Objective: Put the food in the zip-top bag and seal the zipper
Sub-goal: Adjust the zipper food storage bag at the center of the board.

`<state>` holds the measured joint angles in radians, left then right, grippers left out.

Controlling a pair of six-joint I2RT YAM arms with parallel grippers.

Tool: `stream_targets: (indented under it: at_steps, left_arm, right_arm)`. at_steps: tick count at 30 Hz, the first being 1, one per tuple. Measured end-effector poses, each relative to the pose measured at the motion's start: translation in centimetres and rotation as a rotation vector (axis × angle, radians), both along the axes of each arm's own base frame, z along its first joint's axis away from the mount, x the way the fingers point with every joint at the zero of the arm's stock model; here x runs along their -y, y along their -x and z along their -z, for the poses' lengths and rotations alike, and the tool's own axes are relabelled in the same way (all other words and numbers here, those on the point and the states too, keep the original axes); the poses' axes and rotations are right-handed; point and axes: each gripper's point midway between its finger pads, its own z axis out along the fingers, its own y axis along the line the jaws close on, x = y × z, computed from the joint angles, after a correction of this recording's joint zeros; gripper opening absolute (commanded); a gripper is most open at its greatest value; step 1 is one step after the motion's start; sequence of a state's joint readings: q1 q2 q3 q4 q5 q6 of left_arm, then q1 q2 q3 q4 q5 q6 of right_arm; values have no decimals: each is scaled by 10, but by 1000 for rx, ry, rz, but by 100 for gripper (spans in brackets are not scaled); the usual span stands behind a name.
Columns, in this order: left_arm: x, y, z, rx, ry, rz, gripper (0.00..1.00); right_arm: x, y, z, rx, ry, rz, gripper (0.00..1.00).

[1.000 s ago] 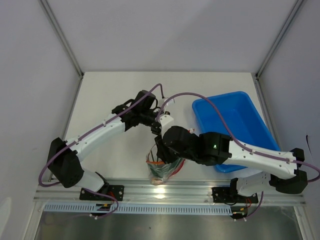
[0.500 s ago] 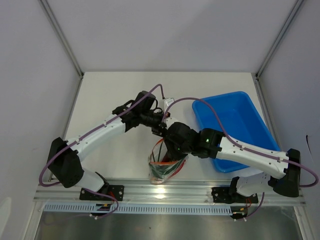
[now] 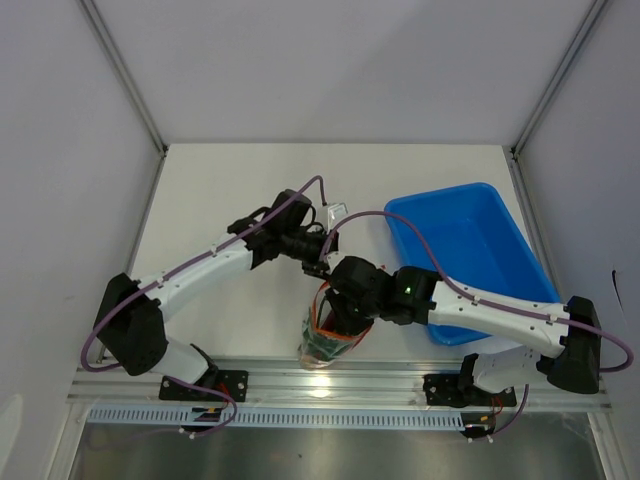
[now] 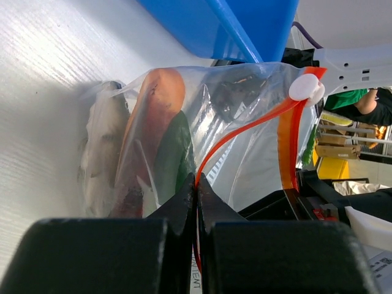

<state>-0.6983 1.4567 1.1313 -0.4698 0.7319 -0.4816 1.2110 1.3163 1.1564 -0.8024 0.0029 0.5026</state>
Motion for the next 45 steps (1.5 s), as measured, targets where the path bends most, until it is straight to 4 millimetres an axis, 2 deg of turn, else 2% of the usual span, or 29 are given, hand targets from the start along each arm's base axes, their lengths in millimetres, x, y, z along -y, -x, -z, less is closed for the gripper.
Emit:
stream_targets:
  at_steps: [9,14,19,24,28,31,36,40,42,45]
  left_arm:
    - [-5,1,12,-12,-35,-15,0]
    - [-12,0,29,-35,-79,-26,1]
    - [-28,0,51,-70,-153,-50,1]
    - [-38,0,62,-93,-190,-63,1]
    - [-37,0,60,-91,-180,-60,1]
    - [-33,1,57,-93,-161,-54,1]
    - [-21,-7,41,-78,-86,-68,1]
    - [-16,-9,25,-52,-34,-74,1]
    - [-14,-10,16,-34,-9,-82,0]
    - [-13,-11,6,-15,20,-89,1]
  right_arm:
    - [-13,3,14,-9,-56,42,1]
    - [-24,2,32,1,-75,82,0]
    - [-40,0,57,19,-61,139,0]
    - [-51,-3,67,40,-64,179,0]
    - [-48,-5,64,60,-44,191,1]
    - [-40,-5,58,76,1,190,8]
    - [-44,12,24,104,31,80,11]
    - [-43,13,-4,106,36,68,9]
    - [-38,13,-8,99,53,74,8]
    - [-28,19,-3,68,95,69,7]
